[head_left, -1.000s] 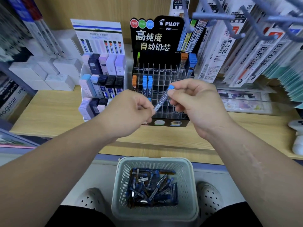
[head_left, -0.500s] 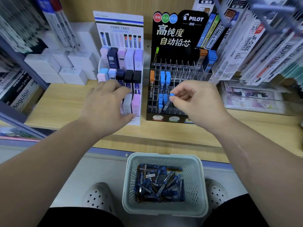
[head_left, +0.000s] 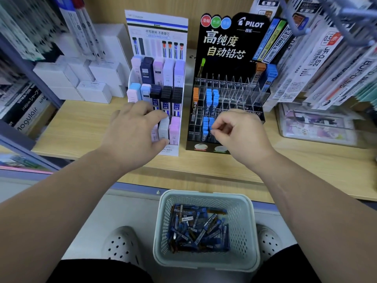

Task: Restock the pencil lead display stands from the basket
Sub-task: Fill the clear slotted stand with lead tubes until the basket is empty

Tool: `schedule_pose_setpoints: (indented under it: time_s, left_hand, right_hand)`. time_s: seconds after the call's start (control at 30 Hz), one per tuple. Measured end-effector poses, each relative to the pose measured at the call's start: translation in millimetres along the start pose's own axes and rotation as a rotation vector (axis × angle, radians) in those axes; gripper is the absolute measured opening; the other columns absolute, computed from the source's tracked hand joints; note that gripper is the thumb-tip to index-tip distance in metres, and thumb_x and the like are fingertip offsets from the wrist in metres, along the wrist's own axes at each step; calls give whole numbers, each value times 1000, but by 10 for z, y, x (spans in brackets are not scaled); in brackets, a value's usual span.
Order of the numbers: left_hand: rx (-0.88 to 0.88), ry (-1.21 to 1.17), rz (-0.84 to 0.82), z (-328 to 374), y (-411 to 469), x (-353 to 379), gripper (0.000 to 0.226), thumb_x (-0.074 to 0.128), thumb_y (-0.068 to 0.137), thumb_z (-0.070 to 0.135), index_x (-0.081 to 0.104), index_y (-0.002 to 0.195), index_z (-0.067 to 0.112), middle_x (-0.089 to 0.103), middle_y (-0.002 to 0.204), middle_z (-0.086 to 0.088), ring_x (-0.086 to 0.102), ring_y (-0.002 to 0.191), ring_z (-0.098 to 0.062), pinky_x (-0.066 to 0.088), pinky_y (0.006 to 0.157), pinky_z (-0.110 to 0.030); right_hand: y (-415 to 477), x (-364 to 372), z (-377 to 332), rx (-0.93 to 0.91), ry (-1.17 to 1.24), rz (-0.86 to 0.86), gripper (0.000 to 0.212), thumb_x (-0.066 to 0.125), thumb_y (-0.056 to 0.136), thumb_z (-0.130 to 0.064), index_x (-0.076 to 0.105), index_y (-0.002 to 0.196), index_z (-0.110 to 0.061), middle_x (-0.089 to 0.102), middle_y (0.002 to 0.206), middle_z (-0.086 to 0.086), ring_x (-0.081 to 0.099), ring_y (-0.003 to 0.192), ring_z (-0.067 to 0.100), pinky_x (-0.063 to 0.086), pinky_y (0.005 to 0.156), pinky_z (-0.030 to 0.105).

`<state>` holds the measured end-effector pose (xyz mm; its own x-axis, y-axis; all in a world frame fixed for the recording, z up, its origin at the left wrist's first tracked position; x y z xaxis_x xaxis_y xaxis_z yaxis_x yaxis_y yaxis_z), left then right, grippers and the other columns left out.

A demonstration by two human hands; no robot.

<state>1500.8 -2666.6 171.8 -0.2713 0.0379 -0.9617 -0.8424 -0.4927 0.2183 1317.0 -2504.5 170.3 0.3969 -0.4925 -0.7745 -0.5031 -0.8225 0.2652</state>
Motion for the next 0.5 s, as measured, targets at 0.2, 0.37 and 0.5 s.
schedule_pose_setpoints:
  time_s: [0.2,0.37,0.5]
  left_hand:
    - [-6,36,49,59,-23,-105,58,74,76,45,60,127,21,61,123,-8,54,113,-37,45,96,-52]
    - [87,-27,167,122,-233,-222,48,65,80,44,65,117,13,62,110,-13,56,102,-40,45,93,-50]
    - [66,-173,216,140,-630,-174,26,67,82,35,65,93,12,59,85,-5,55,83,-30,47,77,-42]
  right_hand:
    - [-135,-84,3,32,3,14,11,75,87,-14,68,93,-21,62,78,-10,58,69,7,54,69,29]
    - [-555,-211,51,16,-10,-23,7,72,88,-13,70,89,-19,63,78,-11,59,72,8,52,67,25]
    - [-1134,36,216,182,55,-284,7,72,92,-20,70,87,-25,67,79,-13,63,73,4,56,71,27]
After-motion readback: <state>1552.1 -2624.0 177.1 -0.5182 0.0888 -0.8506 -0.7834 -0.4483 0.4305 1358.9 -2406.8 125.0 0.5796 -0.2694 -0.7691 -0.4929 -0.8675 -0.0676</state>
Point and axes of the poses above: each hand's wrist, its own y-axis towards the middle knuckle, its own x-axis out of the palm, z = x × y, the point moved 3 cm from there along y, towards the middle knuckle
